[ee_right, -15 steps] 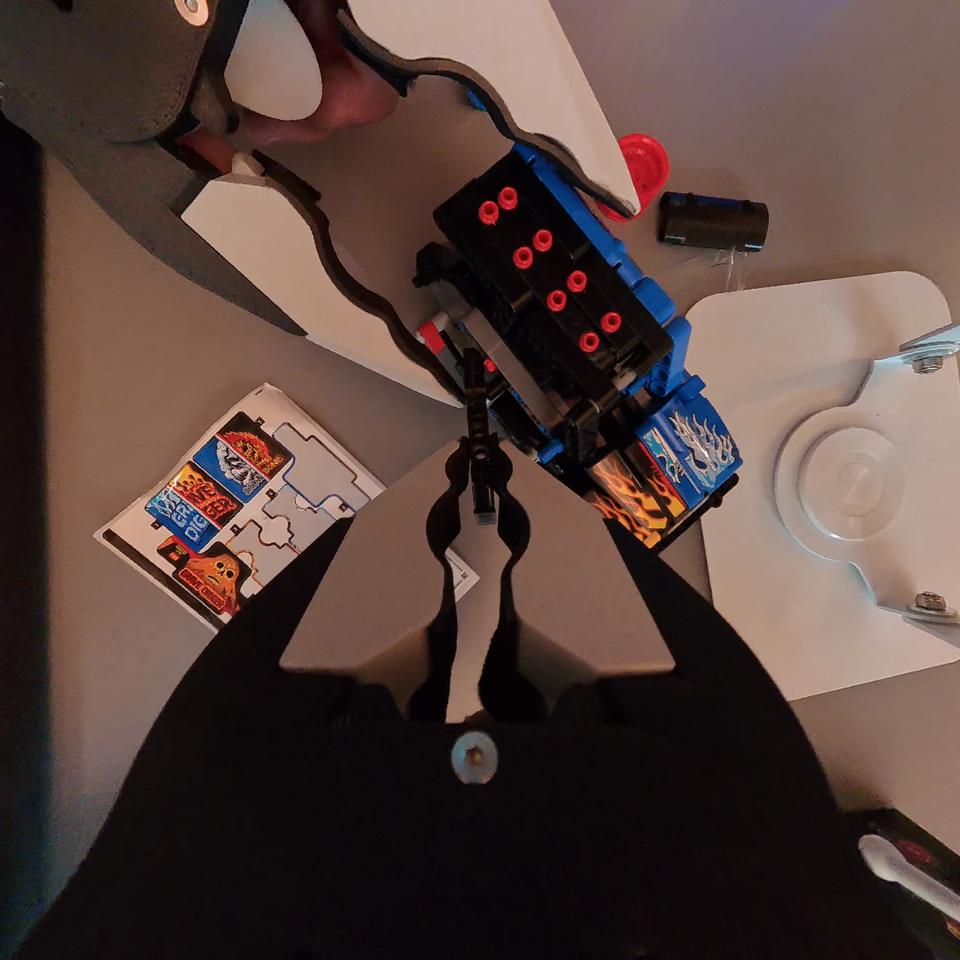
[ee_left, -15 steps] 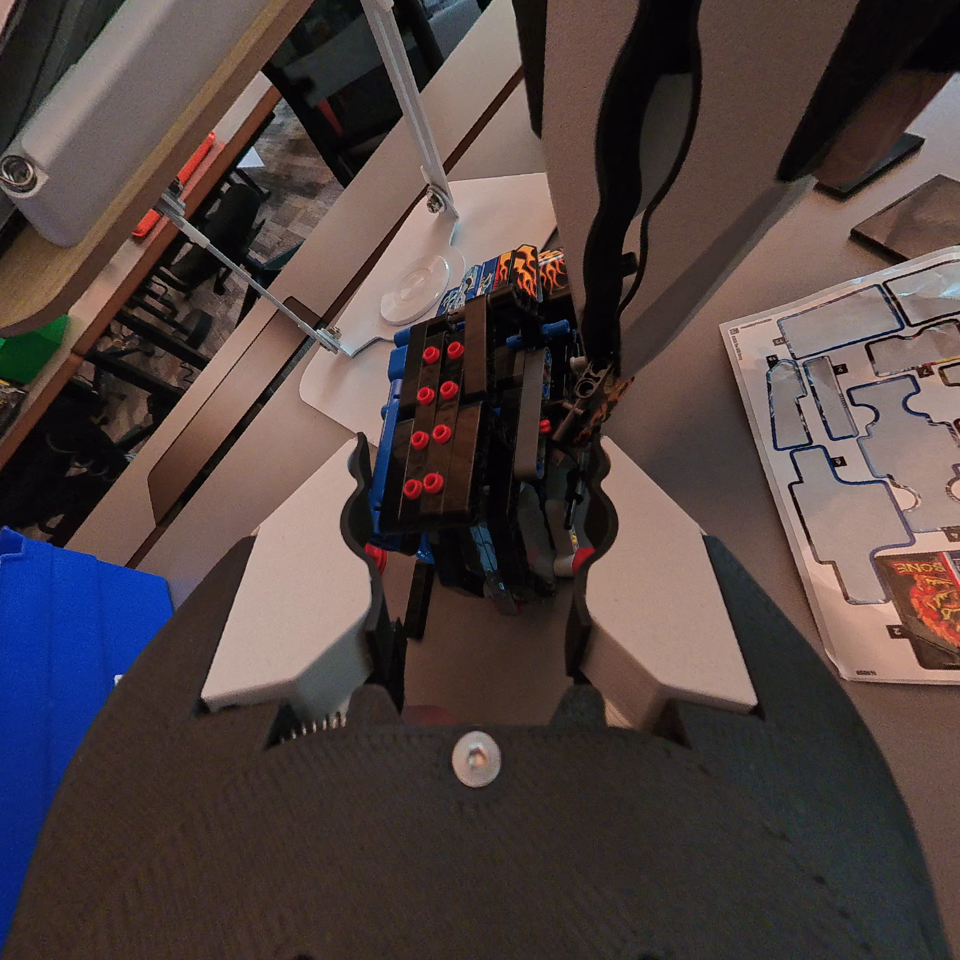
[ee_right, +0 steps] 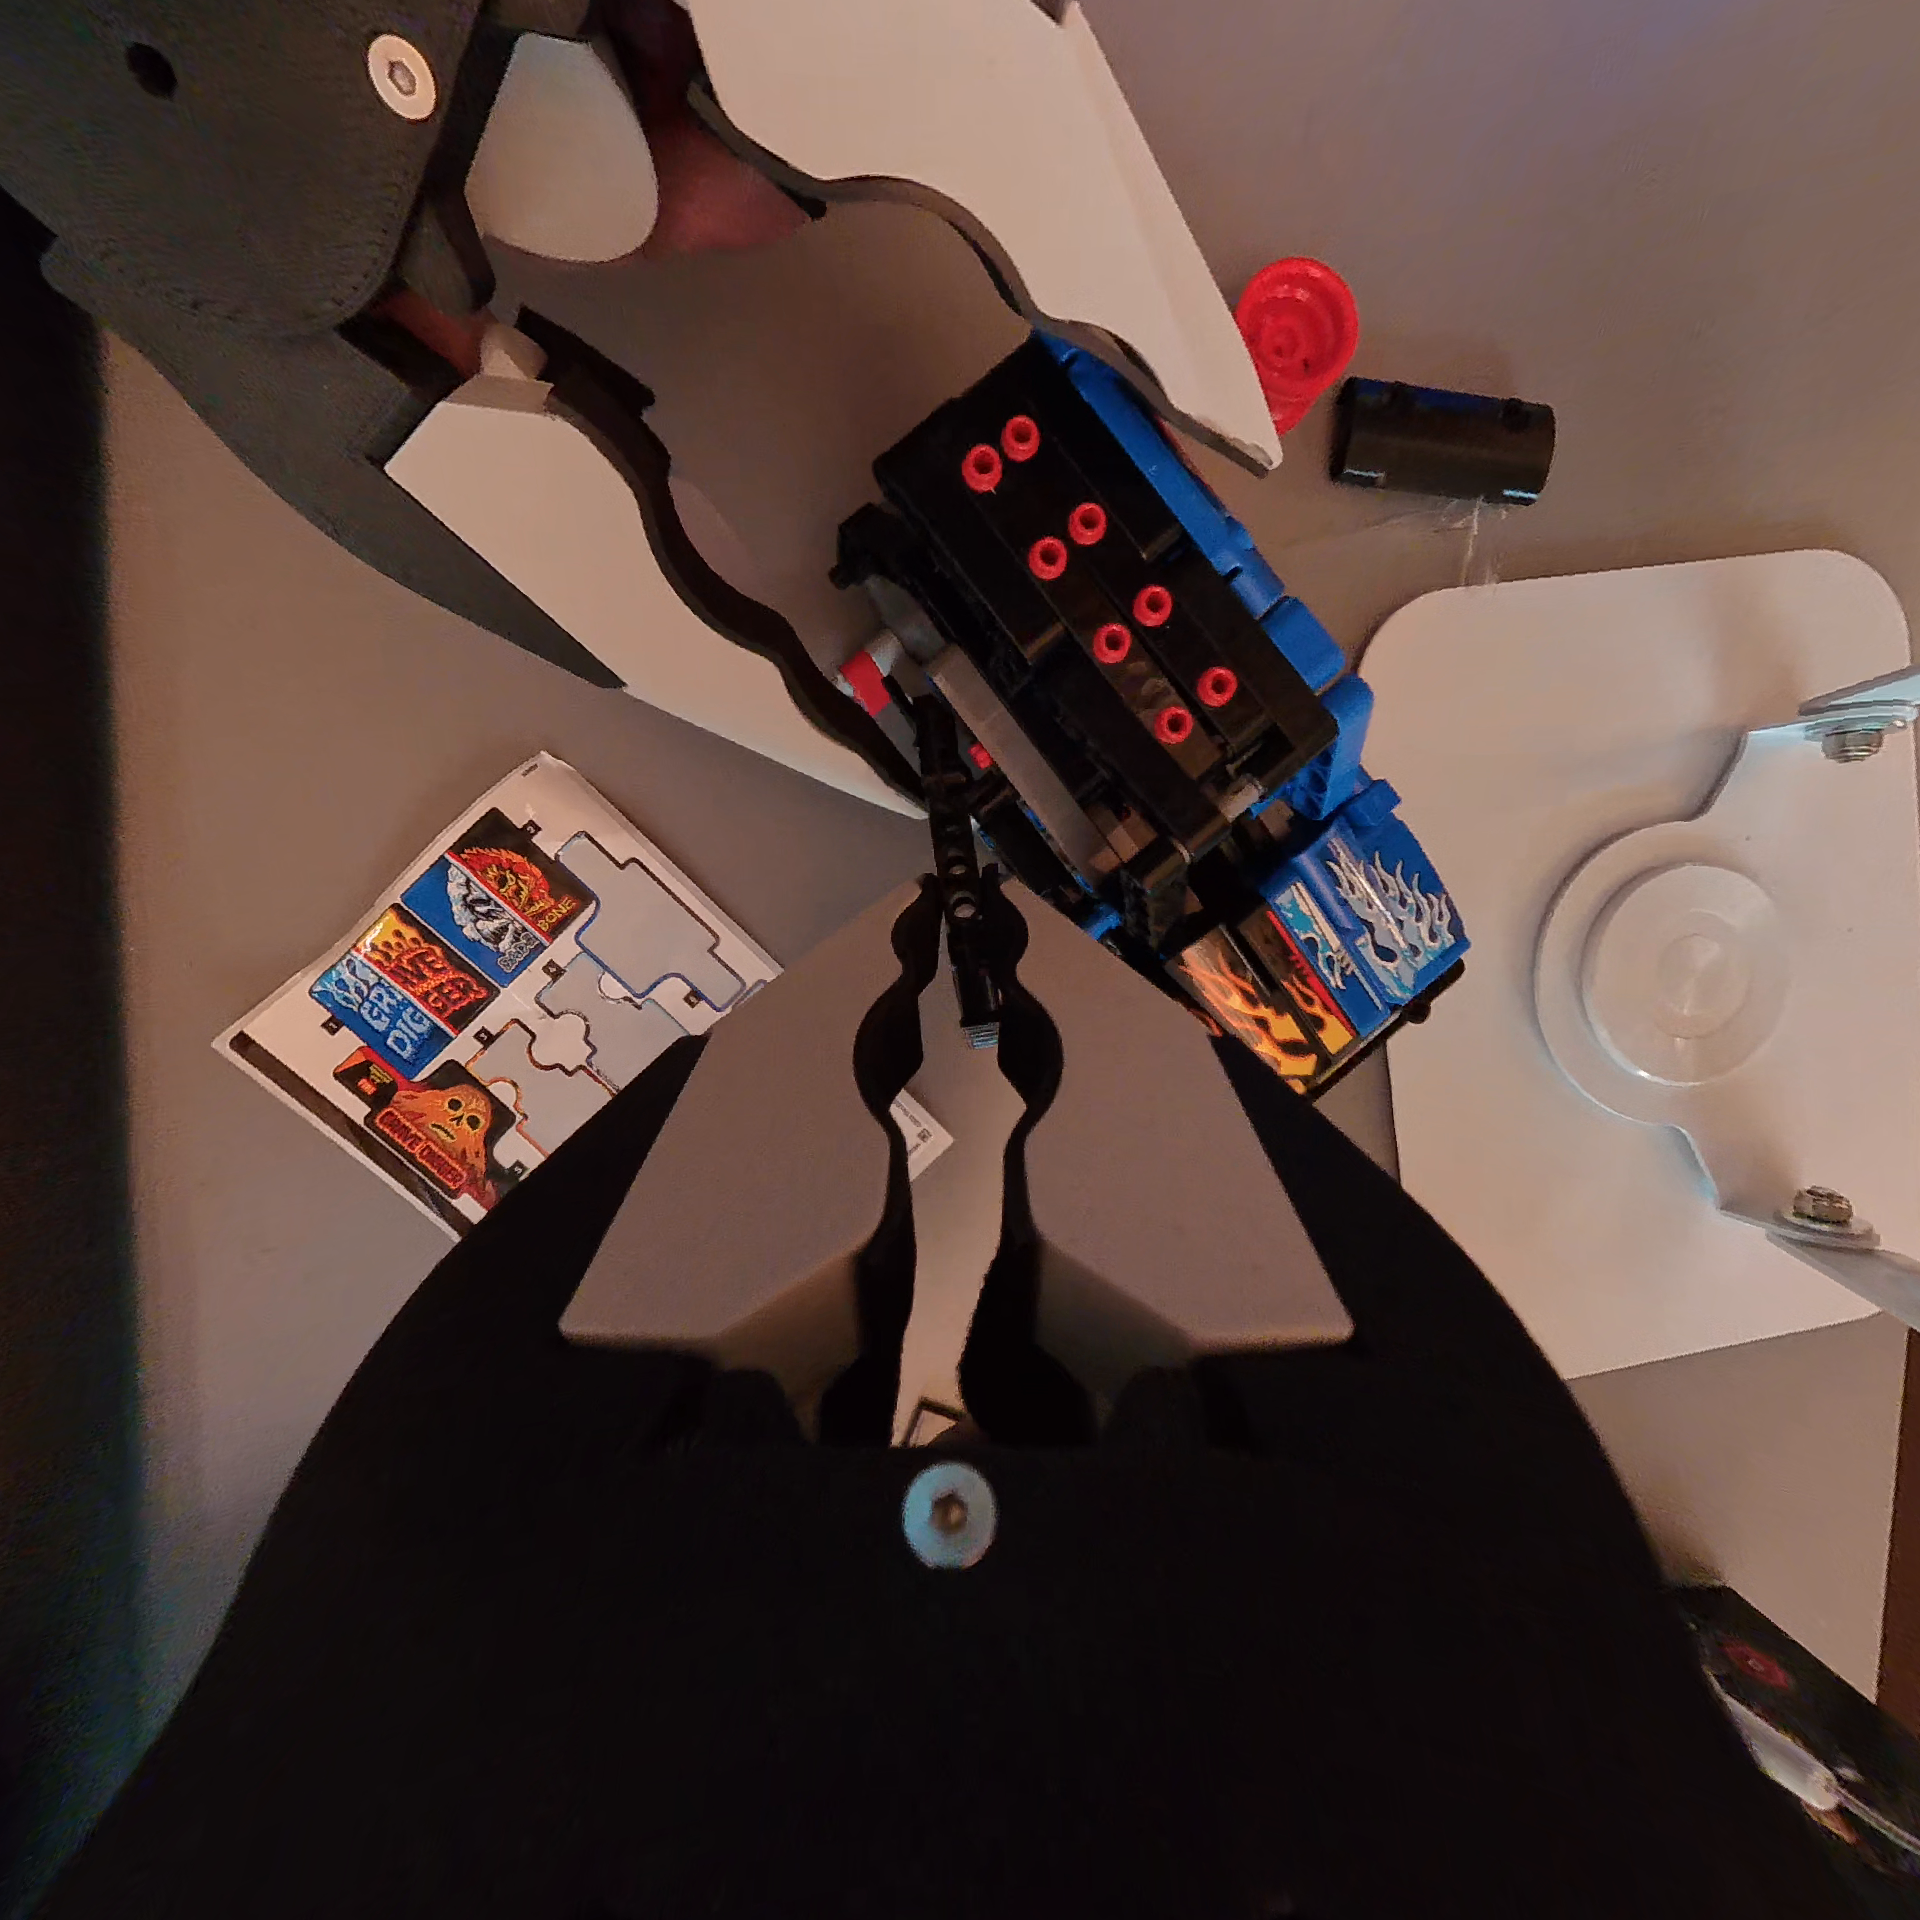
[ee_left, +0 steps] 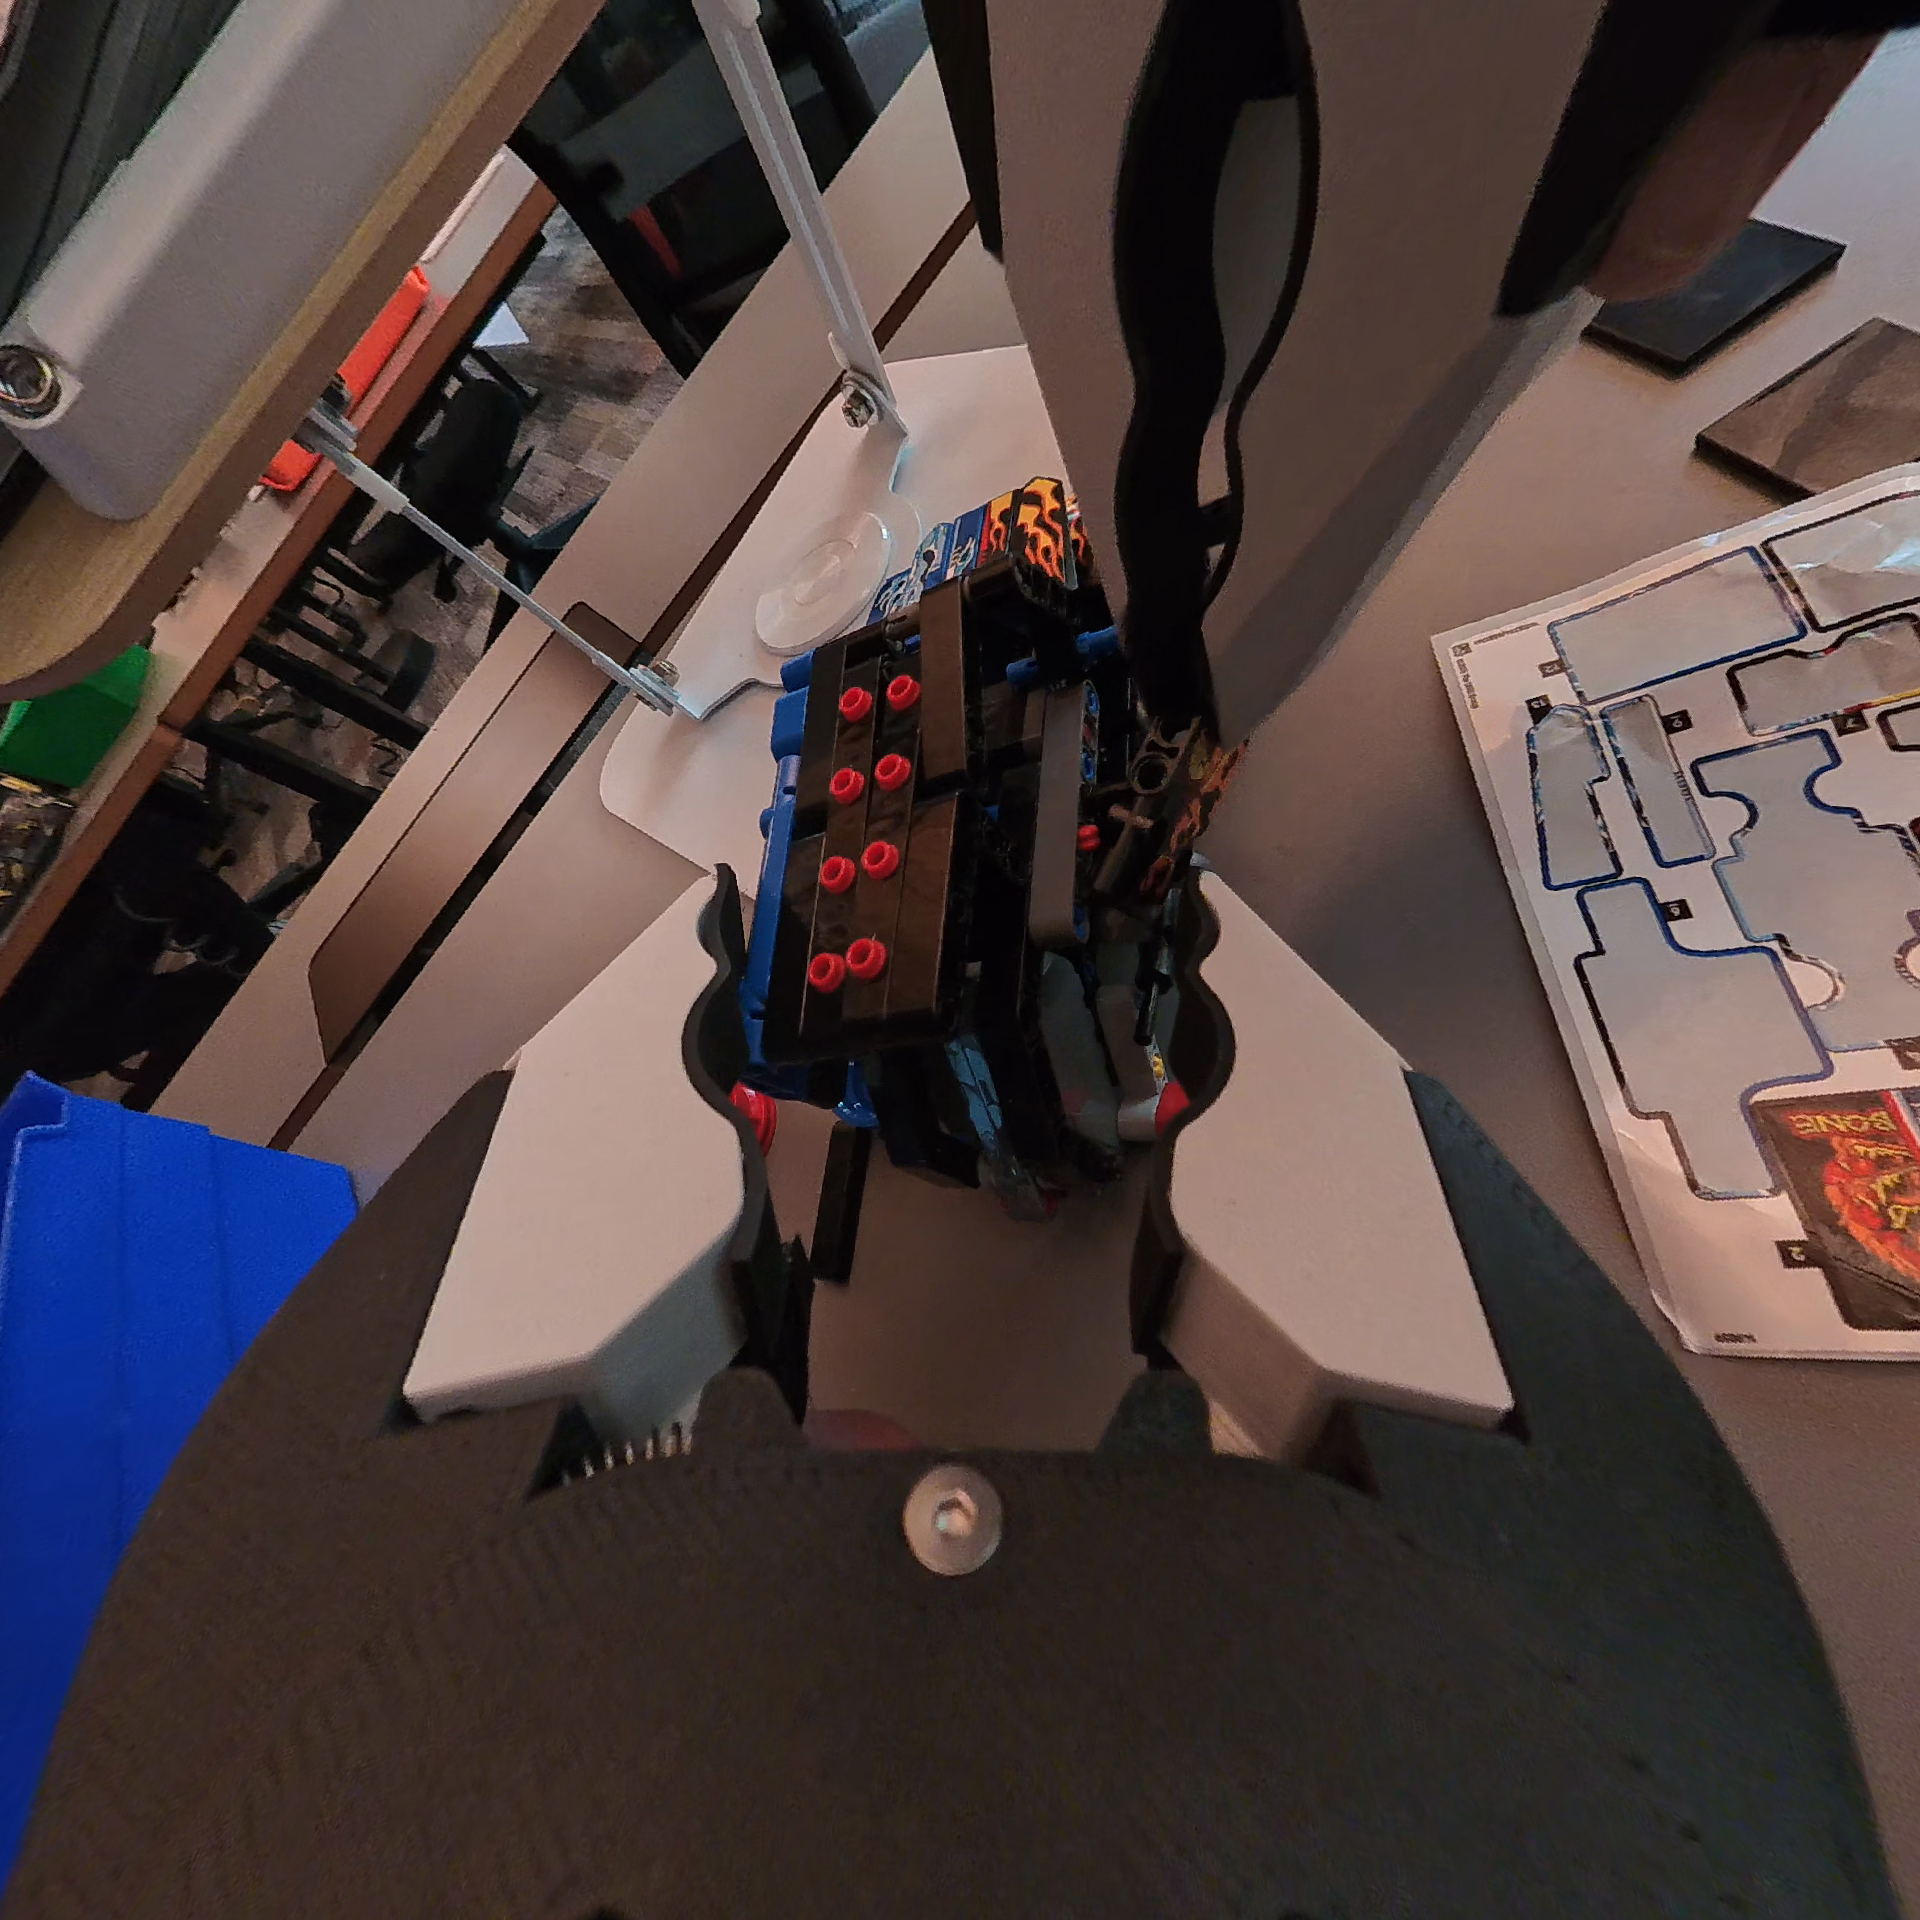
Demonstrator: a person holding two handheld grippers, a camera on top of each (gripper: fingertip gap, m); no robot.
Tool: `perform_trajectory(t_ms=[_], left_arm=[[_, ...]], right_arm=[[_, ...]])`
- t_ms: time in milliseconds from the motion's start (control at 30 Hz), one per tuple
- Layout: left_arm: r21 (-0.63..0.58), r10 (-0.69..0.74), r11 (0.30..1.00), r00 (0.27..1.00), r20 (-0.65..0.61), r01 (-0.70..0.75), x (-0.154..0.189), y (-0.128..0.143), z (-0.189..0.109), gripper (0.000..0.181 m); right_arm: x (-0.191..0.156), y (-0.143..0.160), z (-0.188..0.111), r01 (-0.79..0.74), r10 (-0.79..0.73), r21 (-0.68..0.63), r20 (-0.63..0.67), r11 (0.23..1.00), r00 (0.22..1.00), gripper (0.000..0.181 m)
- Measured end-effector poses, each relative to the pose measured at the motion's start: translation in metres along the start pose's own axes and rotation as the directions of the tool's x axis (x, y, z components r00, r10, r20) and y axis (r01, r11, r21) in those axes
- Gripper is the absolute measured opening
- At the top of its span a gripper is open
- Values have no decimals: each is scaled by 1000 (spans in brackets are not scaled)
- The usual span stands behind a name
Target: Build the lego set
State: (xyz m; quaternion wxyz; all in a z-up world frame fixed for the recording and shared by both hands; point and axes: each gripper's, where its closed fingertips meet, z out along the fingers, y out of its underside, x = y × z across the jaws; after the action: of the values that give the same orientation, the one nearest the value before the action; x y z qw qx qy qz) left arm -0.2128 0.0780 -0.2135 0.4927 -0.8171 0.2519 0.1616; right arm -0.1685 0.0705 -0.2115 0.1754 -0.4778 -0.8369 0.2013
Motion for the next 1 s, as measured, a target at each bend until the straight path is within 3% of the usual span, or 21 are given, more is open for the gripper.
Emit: perform_trajectory(t_ms=[600,1000], left_arm=[[8,-3,1000,1000,10,2,-2,0,0,79],[7,-3,1000,1000,7,3,-1,1,0,82]], right_arm=[[4,0,-1,-26,27,54,-14,998,1000,6],[1,-1,-5,-90,80,131,79,987,994,6]])
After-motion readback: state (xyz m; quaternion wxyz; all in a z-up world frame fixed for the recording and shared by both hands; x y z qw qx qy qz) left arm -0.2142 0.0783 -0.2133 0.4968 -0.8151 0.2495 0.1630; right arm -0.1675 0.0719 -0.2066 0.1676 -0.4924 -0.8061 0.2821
